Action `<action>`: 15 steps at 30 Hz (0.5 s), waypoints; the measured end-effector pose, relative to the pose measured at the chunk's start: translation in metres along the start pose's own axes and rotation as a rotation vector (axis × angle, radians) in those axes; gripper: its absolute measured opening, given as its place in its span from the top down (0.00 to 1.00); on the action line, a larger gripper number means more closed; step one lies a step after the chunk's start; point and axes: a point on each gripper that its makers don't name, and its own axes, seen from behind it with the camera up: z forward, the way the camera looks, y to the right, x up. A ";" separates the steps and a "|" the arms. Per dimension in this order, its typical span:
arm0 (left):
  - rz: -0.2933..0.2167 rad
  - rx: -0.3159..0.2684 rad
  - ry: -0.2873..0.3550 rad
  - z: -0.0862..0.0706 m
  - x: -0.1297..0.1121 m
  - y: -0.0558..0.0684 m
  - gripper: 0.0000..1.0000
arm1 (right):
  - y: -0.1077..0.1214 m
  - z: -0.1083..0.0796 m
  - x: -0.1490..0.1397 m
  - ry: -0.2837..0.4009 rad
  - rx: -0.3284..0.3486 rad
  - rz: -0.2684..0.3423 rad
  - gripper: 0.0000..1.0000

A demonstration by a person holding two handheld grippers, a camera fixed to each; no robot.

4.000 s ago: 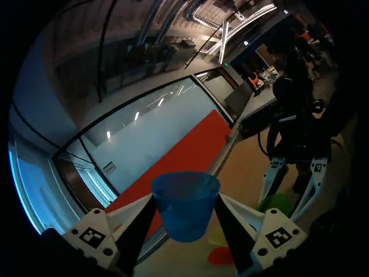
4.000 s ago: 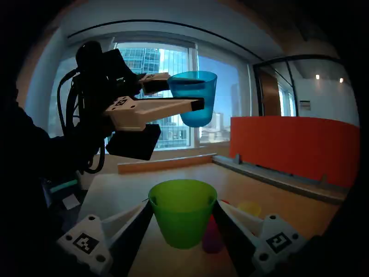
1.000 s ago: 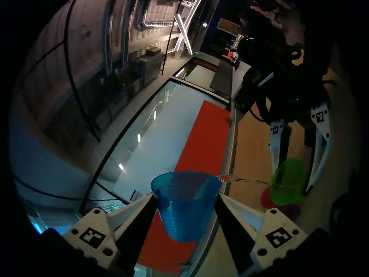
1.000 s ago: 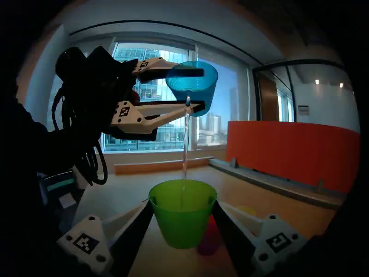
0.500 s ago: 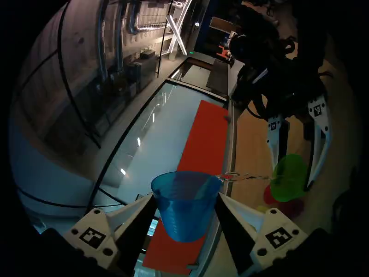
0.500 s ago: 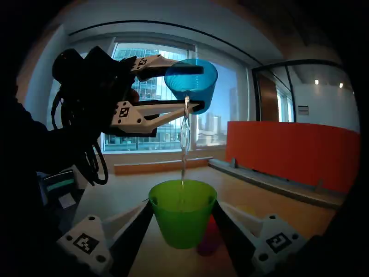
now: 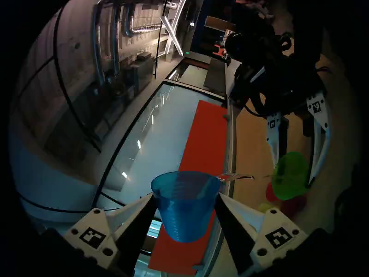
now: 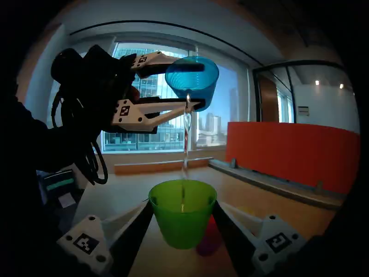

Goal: Pour water

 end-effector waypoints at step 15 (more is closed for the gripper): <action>0.066 -0.004 0.005 0.003 0.007 -0.005 0.17 | 0.002 -0.001 0.000 0.001 -0.007 -0.003 0.11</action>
